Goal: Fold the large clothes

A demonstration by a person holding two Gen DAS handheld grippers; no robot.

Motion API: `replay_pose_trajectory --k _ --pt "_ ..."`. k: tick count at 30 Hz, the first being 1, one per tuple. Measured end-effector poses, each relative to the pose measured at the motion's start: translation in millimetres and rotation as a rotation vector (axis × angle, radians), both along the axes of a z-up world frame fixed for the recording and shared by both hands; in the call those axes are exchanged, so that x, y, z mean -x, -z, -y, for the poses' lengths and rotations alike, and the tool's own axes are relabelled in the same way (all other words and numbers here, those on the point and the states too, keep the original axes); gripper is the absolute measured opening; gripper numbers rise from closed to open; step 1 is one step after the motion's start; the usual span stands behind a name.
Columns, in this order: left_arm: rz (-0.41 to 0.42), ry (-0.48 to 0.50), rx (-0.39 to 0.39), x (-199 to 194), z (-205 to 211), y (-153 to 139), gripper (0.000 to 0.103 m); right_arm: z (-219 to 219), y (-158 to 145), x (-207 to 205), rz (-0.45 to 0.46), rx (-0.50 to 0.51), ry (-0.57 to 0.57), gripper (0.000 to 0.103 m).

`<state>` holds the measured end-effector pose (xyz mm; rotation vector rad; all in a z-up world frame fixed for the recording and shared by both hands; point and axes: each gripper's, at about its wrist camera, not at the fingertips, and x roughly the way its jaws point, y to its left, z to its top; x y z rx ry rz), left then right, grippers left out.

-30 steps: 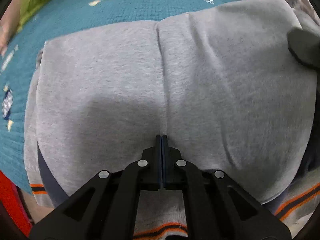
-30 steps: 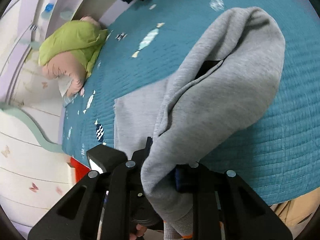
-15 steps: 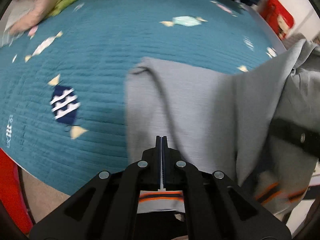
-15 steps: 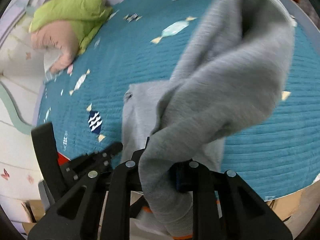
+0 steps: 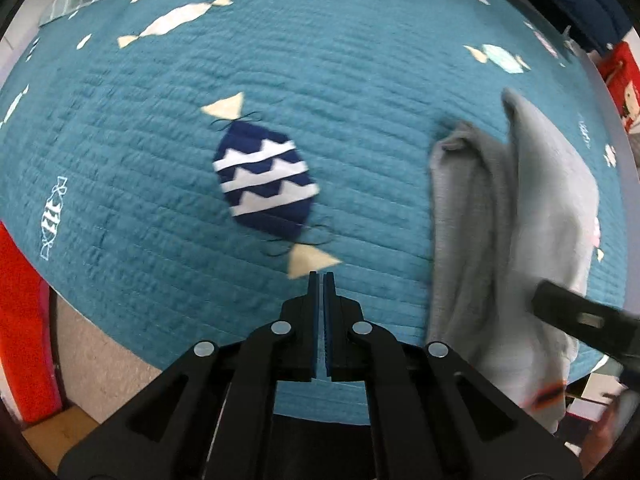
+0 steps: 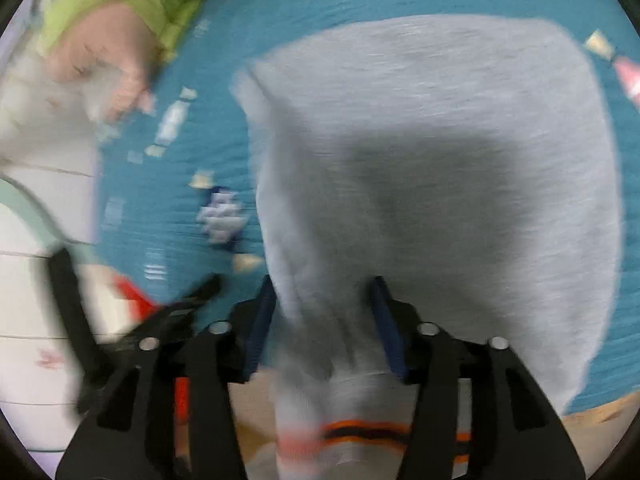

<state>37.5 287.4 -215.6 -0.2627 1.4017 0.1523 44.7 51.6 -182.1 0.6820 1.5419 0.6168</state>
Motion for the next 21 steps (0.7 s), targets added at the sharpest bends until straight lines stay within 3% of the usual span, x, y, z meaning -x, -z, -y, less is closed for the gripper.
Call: replay_pose_trajectory --k 2,4,6,8,10,12,14,18,19,21 --pt "-0.021 -0.003 0.018 -2.9 -5.4 3.0 0.002 -11.3 -4.1 3.3 -0.013 -0.066 -0.053 0.048" --pt "-0.031 -0.004 0.009 -5.7 -10.2 2.6 0.002 -9.7 -12.9 4.6 0.057 0.061 -0.063 0.048" --pt "-0.021 0.01 0.009 -7.6 -12.3 -2.1 0.002 14.5 -28.8 2.2 0.123 0.089 0.013 0.047" --pt "-0.011 0.047 0.005 -11.1 -9.6 -5.1 0.002 43.2 -52.0 7.1 0.218 0.273 0.039 0.047" --pt "-0.02 0.079 -0.004 -14.8 -4.1 -2.5 0.003 48.3 -55.6 15.7 0.217 0.362 0.001 0.049" --pt "-0.042 0.105 0.005 -18.1 1.9 2.6 0.003 39.3 -46.7 27.2 0.137 0.412 -0.058 0.061" --pt "-0.05 0.123 0.018 -17.5 7.9 5.0 0.003 19.2 -35.4 41.0 0.112 0.477 -0.17 0.061" --pt "-0.072 0.112 0.042 -13.2 11.9 11.7 0.004 -16.7 -1.3 48.8 0.078 0.508 -0.321 0.061" --pt "-0.077 0.108 0.045 -11.7 11.4 13.5 0.004 -19.6 7.4 45.1 0.068 0.498 -0.322 0.06" --pt "-0.083 0.101 0.034 -10.3 8.9 17.0 0.004 -28.2 23.3 40.0 0.084 0.536 -0.331 0.04"
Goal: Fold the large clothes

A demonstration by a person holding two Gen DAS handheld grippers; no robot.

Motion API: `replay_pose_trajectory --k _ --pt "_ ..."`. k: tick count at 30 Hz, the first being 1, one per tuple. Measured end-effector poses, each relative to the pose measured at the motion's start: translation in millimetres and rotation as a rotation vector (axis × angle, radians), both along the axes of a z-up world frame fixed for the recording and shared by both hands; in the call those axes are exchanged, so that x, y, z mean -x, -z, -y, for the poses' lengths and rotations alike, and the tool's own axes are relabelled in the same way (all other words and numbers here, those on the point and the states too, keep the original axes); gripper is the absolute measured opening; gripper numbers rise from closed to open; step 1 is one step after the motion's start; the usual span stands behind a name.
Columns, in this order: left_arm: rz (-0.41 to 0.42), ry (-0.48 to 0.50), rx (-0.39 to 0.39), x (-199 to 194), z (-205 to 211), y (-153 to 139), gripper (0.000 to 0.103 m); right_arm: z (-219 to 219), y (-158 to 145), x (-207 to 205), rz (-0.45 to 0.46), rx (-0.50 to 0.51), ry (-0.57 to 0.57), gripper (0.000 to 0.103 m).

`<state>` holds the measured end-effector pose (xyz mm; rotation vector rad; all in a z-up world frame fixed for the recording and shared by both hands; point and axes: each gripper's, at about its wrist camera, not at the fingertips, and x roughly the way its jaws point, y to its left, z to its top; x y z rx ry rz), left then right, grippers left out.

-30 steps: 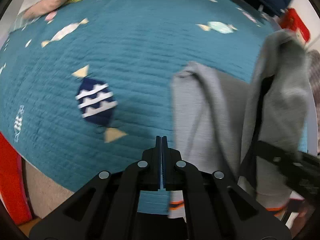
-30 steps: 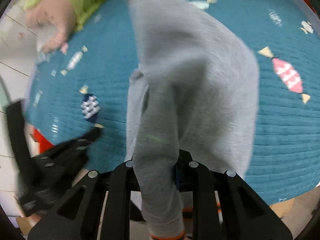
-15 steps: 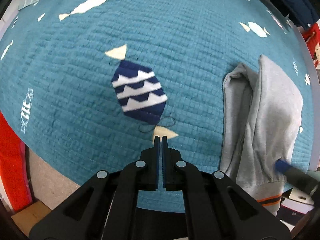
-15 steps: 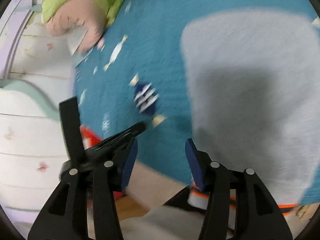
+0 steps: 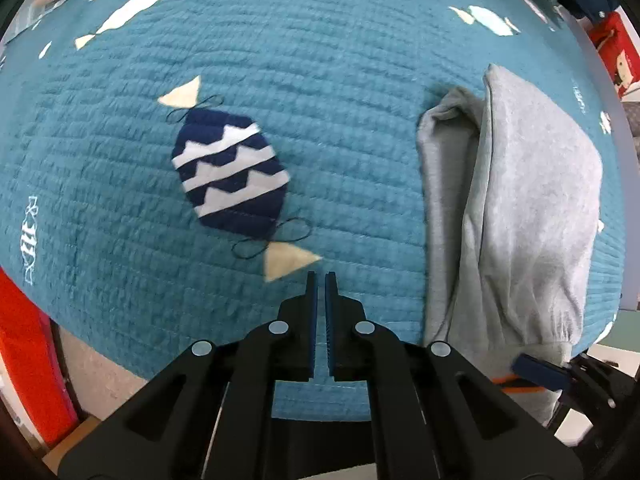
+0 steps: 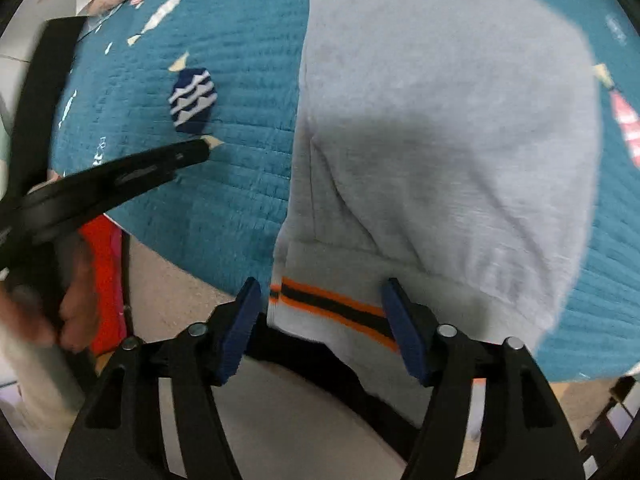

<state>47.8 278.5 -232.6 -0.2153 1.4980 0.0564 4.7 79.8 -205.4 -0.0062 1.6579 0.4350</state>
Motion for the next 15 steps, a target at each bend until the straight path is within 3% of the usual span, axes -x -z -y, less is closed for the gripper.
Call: replay_pose_trajectory --k 1,2,4,6,9,12,14,15 --pt "-0.005 -0.008 -0.008 1.7 -2.9 1.4 0.004 -4.6 3.2 0.2 0.014 0.026 -0.011 0.016" --pt "-0.009 -0.019 -0.01 3.6 -6.0 2.2 0.004 0.6 8.9 -4.1 0.004 0.018 0.018 0.004" --pt "-0.014 -0.046 -0.011 9.4 -15.4 2.1 0.004 8.5 12.0 -6.4 -0.029 -0.04 0.074 0.003" --pt "-0.016 -0.069 -0.022 14.0 -24.0 1.7 0.004 9.2 3.9 -5.6 -0.013 -0.061 0.057 0.003" --pt "-0.019 -0.088 -0.032 17.8 -33.3 0.2 0.004 3.8 -11.1 -5.1 0.019 -0.005 0.016 0.004" --pt "-0.006 -0.109 -0.037 23.5 -40.7 -3.8 0.005 2.0 -38.7 -11.5 0.051 -0.037 0.022 0.012" --pt "-0.013 -0.119 -0.036 26.2 -45.0 -2.4 0.008 -4.6 -51.3 -11.7 0.132 -0.004 -0.01 0.055" --pt "-0.019 -0.124 -0.035 29.8 -46.7 -1.8 0.009 -8.7 -50.8 -10.8 0.15 0.028 -0.03 0.056"
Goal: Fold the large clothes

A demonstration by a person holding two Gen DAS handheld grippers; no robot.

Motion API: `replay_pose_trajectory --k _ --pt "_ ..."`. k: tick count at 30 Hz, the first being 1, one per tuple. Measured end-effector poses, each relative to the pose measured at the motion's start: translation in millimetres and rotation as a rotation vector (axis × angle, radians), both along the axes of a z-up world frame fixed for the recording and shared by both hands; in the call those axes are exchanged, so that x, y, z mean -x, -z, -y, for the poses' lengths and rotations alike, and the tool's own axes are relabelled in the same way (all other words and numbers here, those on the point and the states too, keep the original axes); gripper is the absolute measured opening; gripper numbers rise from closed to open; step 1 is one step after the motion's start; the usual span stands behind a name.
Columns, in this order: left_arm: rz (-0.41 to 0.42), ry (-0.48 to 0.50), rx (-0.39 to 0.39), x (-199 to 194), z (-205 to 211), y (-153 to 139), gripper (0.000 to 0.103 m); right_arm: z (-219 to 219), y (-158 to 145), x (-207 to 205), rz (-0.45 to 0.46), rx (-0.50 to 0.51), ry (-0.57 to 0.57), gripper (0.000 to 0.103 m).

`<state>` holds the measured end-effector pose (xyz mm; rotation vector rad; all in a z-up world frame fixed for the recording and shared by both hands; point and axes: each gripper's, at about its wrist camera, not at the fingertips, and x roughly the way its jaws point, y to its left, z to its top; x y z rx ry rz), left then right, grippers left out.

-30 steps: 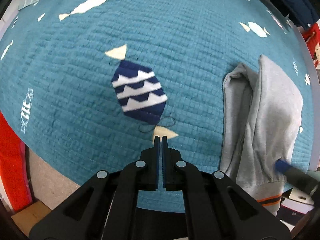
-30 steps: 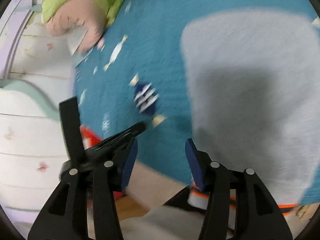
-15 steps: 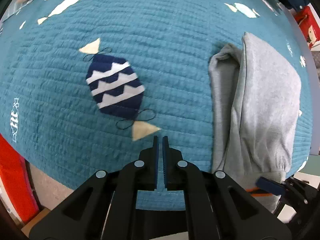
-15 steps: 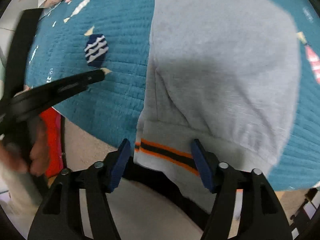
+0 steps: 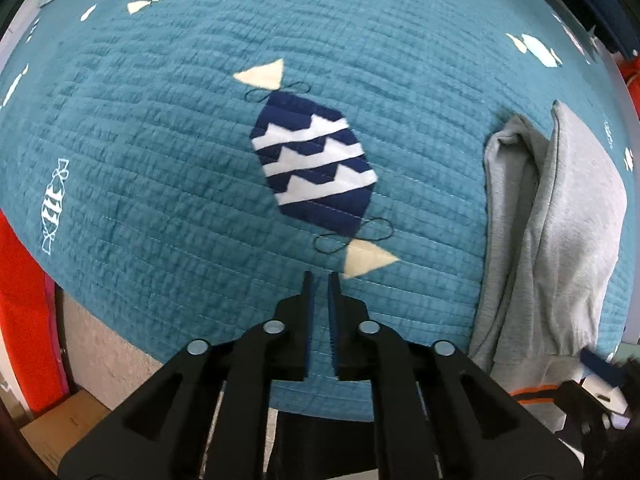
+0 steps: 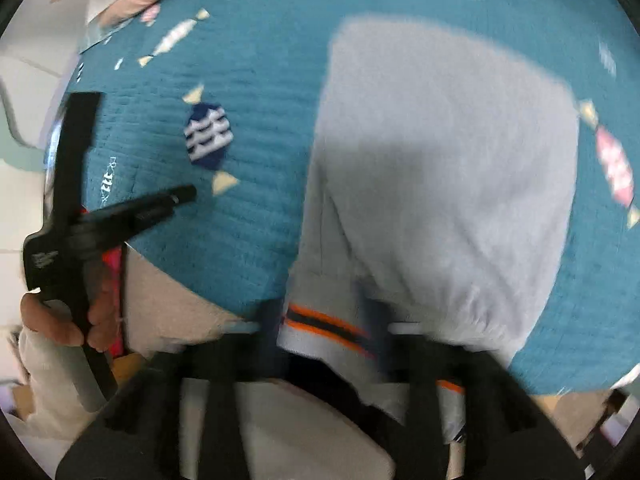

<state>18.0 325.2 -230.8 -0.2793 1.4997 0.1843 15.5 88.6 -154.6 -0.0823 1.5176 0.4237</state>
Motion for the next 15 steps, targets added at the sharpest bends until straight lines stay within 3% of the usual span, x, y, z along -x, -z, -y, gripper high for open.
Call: replay_pose_trajectory --k 4,7,9,11,12,14,15 --pt "-0.002 -0.004 0.022 5.4 -8.9 1.5 0.009 -21.6 27.7 1.2 -0.106 0.013 -0.048 0.055" --pt "0.001 -0.008 0.014 10.8 -11.2 1.5 0.009 -34.5 50.1 6.4 -0.134 0.102 -0.075 0.052" --pt "-0.006 -0.019 0.025 17.5 -17.3 0.8 0.009 -35.7 66.5 4.9 -0.136 0.108 -0.073 0.052" --pt "-0.015 -0.027 0.026 16.7 -18.0 6.2 0.009 -34.2 72.5 2.7 -0.118 0.128 -0.058 0.037" --pt "-0.019 -0.031 0.021 18.6 -20.4 7.2 0.009 -32.1 71.9 1.3 -0.119 0.114 -0.052 0.035" --pt "-0.019 -0.035 0.021 21.7 -24.6 7.1 0.009 -23.2 69.8 -1.8 -0.131 0.045 -0.024 0.018" --pt "-0.019 -0.037 0.021 20.7 -24.9 7.9 0.009 -18.9 68.7 -2.6 -0.145 0.025 -0.008 0.017"
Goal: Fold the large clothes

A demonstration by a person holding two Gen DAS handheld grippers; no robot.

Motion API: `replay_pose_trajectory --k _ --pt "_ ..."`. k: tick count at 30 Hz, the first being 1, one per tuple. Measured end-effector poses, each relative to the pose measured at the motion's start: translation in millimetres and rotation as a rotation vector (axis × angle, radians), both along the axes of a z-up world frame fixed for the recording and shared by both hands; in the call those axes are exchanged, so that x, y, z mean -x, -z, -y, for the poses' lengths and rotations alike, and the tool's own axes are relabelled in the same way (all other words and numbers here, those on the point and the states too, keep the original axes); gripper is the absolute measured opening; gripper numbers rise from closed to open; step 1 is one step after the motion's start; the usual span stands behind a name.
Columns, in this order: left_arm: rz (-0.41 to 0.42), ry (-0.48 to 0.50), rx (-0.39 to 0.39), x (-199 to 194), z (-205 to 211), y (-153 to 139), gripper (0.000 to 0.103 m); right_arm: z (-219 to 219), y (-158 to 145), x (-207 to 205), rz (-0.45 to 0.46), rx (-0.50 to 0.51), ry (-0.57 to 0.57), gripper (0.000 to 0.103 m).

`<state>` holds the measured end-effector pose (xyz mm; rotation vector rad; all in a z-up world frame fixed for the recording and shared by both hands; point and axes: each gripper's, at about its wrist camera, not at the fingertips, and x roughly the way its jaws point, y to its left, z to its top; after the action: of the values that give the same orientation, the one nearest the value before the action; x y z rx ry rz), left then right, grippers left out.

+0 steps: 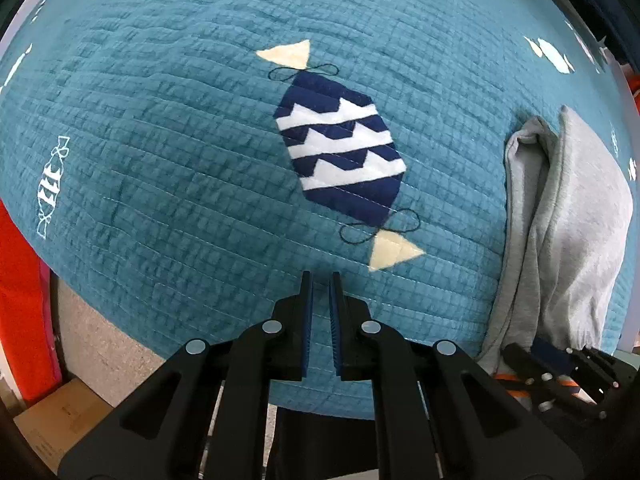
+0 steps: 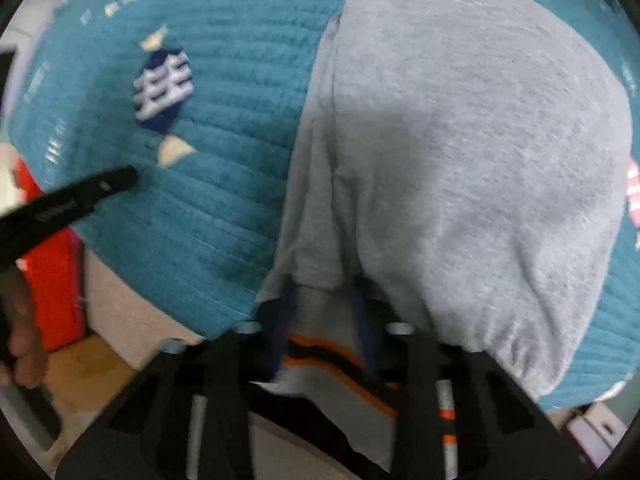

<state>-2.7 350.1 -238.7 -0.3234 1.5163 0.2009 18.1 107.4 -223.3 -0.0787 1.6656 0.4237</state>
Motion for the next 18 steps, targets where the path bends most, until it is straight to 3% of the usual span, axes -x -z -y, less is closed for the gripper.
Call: replay_pose_trajectory --k 3,7,11,13,15,17,18 --pt "0.019 -0.007 -0.02 0.8 -9.5 -5.8 0.009 0.4 -25.2 1.5 0.017 -0.075 -0.004 0.012" --pt "0.044 -0.012 -0.022 -1.6 -15.8 -16.7 0.009 -12.8 -51.2 9.3 0.034 -0.096 -0.1 0.012" --pt "0.033 -0.015 -0.029 -4.9 -17.5 -15.9 0.009 -9.2 -1.5 7.6 -0.068 -0.078 -0.075 0.013" --pt "0.025 -0.018 -0.027 -8.2 -16.2 -14.2 0.009 -4.6 18.0 1.2 -0.115 -0.128 -0.013 0.013" --pt "0.025 -0.014 -0.034 -9.2 -13.3 -12.7 0.009 0.2 15.2 -3.2 -0.14 -0.188 -0.007 0.02" --pt "0.03 -0.003 -0.041 -9.4 -4.4 -16.1 0.01 5.9 3.8 -3.5 -0.143 -0.272 -0.013 0.055" --pt "0.032 0.007 -0.043 -13.0 0.0 -17.7 0.013 10.3 -4.4 -4.3 -0.119 -0.293 -0.007 0.057"
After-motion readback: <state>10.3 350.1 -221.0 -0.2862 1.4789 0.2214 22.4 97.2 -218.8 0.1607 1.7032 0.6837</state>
